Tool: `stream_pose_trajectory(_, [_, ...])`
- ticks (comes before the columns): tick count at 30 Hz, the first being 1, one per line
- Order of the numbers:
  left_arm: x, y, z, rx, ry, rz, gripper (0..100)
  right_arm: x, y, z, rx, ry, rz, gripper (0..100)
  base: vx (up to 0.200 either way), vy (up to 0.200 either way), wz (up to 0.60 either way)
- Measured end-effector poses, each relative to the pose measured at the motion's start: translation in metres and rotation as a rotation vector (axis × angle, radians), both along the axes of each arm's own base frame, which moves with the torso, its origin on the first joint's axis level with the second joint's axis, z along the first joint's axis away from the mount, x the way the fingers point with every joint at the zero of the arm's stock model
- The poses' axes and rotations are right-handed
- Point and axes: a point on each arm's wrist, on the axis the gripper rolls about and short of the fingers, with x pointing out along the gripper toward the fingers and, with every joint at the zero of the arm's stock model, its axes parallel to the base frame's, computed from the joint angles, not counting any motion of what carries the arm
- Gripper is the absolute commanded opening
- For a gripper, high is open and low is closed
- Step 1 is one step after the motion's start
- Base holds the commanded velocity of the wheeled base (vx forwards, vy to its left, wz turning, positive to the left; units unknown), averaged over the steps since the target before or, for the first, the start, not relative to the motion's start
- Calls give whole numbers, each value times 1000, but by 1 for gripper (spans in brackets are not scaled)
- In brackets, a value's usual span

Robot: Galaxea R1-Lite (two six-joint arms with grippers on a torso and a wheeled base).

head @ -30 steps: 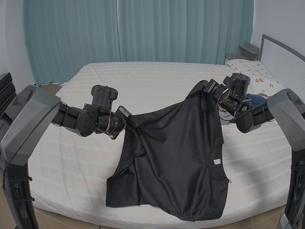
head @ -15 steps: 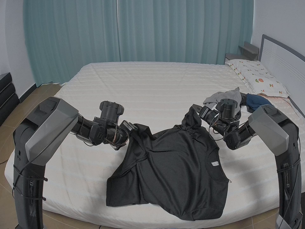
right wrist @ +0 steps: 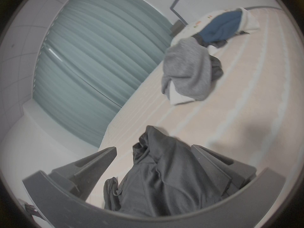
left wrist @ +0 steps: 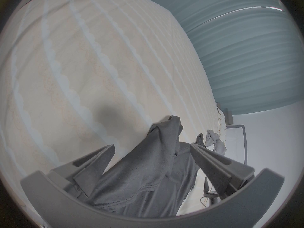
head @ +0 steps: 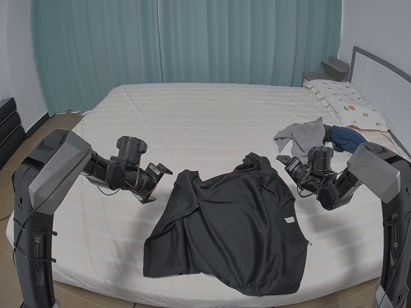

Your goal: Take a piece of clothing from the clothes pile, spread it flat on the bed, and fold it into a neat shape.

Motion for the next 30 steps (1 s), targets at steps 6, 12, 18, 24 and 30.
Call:
stream_pose_trajectory(6, [-14, -17, -3, 21, 31, -43, 100, -23, -4, -2, 131, 55, -41, 100, 0, 0, 0])
stream_pose_trajectory(12, [-27, -45, 3, 95, 2, -62, 100, -36, -7, -7, 187, 70, 11, 100, 0, 0, 0])
stream_pose_trajectory(18, [-36, -69, 7, 172, -44, -103, 100, -42, -12, -19, 205, 115, 35, 100, 0, 0, 0])
stream_pose_trajectory(24, [-38, -88, 9, 170, -66, -136, 100, -44, -5, -29, 207, 68, 58, 100, 0, 0, 0])
stream_pose_trajectory(30, [-42, -113, 1, 168, -64, -184, 100, -54, -4, -39, 207, 68, 74, 100, 0, 0, 0])
